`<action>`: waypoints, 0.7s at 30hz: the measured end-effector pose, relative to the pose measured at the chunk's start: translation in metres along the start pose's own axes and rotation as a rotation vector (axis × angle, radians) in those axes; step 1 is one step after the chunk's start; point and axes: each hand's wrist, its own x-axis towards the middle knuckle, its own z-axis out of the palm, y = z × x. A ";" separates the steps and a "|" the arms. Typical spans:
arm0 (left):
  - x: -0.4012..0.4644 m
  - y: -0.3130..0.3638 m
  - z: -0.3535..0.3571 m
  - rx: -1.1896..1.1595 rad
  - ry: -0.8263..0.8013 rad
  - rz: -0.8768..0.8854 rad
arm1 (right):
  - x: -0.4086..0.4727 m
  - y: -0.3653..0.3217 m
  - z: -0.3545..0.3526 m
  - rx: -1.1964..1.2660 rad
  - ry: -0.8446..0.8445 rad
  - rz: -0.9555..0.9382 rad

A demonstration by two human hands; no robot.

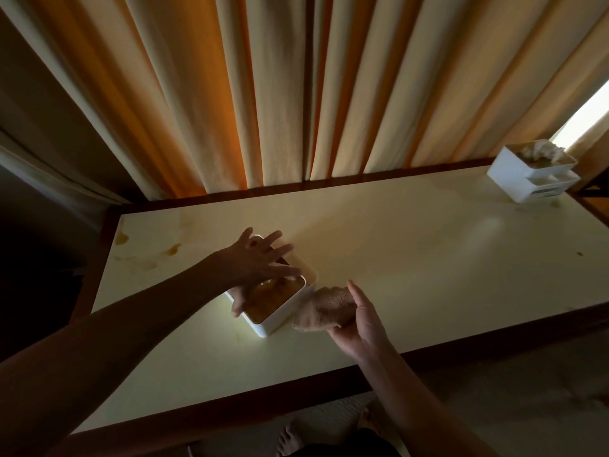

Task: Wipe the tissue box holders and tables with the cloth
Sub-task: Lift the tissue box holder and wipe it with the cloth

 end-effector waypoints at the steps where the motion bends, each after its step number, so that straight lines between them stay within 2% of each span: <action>1: 0.000 0.000 0.002 -0.045 -0.010 -0.009 | 0.001 0.001 -0.001 0.004 0.005 0.004; 4: 0.001 0.002 -0.001 -0.372 0.057 -0.069 | 0.002 -0.001 -0.003 0.007 0.004 0.004; 7: 0.011 0.003 -0.004 -0.625 0.208 -0.276 | 0.000 -0.004 -0.002 0.016 0.002 0.007; 10: 0.021 0.008 -0.005 -0.707 0.142 -0.487 | 0.001 -0.007 -0.004 -0.013 0.035 0.004; 12: 0.026 0.014 -0.005 -0.715 0.058 -0.534 | 0.002 -0.011 -0.004 -0.025 0.072 0.004; 16: 0.035 0.019 -0.003 -0.598 -0.001 -0.511 | 0.006 -0.022 -0.005 -0.037 0.107 -0.014; 21: 0.038 0.015 -0.012 -0.445 0.077 -0.218 | 0.017 -0.040 -0.001 -0.196 0.129 -0.110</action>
